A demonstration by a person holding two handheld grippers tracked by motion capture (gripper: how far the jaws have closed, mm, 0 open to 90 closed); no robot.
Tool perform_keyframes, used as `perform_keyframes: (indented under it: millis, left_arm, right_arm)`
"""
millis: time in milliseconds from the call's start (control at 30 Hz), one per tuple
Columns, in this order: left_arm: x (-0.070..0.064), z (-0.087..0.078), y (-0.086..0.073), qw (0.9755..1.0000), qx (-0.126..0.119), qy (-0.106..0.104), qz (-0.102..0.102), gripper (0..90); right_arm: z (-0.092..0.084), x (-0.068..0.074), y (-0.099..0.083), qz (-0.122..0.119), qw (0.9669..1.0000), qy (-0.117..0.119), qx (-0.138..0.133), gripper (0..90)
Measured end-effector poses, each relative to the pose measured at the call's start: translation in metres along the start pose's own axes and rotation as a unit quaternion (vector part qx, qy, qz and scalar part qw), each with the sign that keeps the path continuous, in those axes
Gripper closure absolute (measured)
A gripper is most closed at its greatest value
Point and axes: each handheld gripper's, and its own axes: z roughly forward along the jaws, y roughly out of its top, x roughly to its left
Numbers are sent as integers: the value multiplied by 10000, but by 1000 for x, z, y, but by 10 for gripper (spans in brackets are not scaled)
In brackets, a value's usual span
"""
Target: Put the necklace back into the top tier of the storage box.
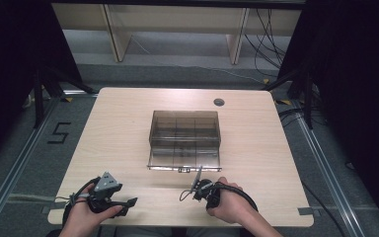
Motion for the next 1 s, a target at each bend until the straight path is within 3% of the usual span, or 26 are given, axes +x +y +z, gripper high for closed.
perform_keyframes:
  millis: [200,367,467,633,667,700,800,867,967,1000]
  left_arm:
    - [0,1,0,9998,-124,46,-138,257]
    - [0,1,-1,9998,-118,52,-121,256]
    - [-1,2,-1,9996,-116,29,-248,256]
    - [0,1,-1,9997,-137,16,-209,256]
    - [2,-1,-1,10000,10,1,-25,256]
    - [3,-2,0,10000,59,31,16,256]
    - [4,-2,-1,10000,52,11,15,256]
    - [2,-1,-1,9999,-78,-12,-129,256]
    - [2,-1,-1,9999,-59,-20,-113,256]
    - [3,-2,0,10000,27,3,-13,256]
  right_arm:
    - [-5,-1,-1,86,9999,70,37,863]
    - [-15,-2,-4,156,9999,65,10,863]
    - [-21,-6,-6,124,9998,134,18,863]
    - [-35,-11,-8,182,9996,196,67,863]
    - [-37,-12,-7,205,9995,209,130,863]
    - [-40,-12,-7,263,9993,202,167,863]
    - [-46,-16,-7,327,9989,255,209,863]
    - [-50,-18,-7,264,9993,218,138,863]
    - [-57,-19,-7,421,9988,192,176,863]
    - [-61,-20,-7,406,9988,215,197,863]
